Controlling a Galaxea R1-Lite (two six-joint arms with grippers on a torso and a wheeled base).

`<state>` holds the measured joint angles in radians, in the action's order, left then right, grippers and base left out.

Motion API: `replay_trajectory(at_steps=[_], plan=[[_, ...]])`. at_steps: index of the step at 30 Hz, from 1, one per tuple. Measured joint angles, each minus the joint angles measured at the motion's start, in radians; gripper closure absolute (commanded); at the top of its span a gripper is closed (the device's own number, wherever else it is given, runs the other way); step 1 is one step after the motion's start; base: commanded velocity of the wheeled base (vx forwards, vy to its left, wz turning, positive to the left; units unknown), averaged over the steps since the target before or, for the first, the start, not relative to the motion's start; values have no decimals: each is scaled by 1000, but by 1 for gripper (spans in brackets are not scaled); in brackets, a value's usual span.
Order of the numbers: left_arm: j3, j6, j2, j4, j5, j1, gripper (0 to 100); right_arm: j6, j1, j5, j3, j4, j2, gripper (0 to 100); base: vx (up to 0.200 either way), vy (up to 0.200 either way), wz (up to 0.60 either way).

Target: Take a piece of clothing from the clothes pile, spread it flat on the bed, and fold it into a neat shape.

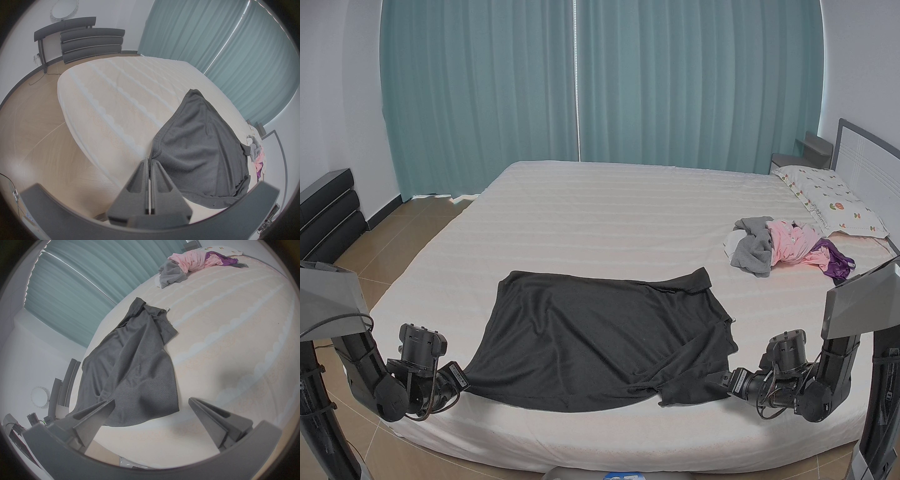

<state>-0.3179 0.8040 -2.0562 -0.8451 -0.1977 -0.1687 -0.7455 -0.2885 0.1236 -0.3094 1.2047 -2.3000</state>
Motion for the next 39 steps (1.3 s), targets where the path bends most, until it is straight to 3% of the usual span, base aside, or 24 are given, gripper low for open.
replay_trajectory(at_steps=[15,34,39], plan=[[9,-2,1,0,0,0,100,16,-3,-6,-10,7,-24,100,0,0,0],[101,-43,103,6,-1,-1,100,18,69,89,277,-11,338,100,0,0,0],[135,-50,129,4,-1,-2,100,19,83,90,289,-98,403,100,0,0,0]])
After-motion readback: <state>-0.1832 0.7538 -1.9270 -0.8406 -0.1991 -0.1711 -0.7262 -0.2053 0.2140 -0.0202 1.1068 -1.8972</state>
